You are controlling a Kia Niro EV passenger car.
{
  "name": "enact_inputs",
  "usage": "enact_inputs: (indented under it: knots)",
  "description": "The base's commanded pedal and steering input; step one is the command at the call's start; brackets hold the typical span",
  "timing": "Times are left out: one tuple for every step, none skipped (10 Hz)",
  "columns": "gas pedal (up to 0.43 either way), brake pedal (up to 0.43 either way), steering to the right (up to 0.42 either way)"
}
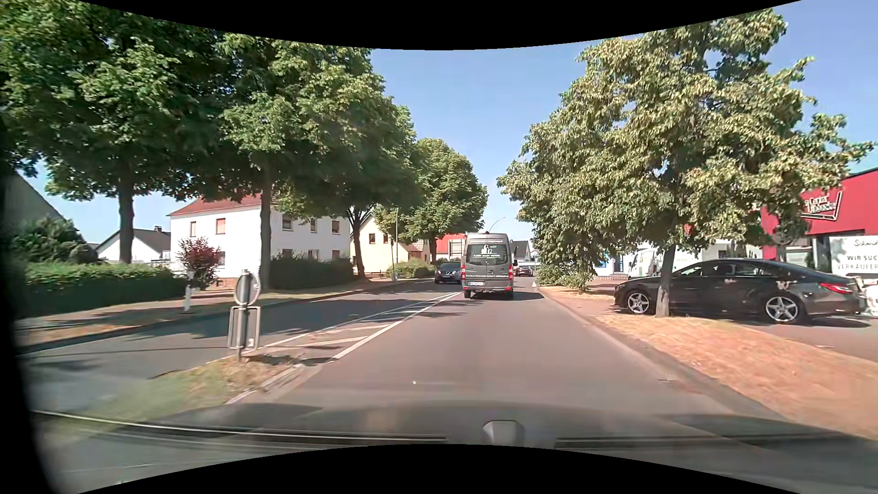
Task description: Follow the waypoints while adhering to traffic rules and regulations
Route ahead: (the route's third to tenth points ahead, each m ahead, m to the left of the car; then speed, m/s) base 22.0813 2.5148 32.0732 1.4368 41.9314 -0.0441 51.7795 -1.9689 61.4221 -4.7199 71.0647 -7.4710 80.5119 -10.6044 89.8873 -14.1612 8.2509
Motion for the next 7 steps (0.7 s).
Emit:
enact_inputs:
  knots:
    - [0.287,0.006,0.056]
    - [0.287,0.006,0.045]
    - [0.287,0.006,0.036]
    - [0.287,0.012,0.030]
    - [0.268,0.006,0.024]
    - [0.268,0.006,0.020]
    - [0.268,0.006,0.018]
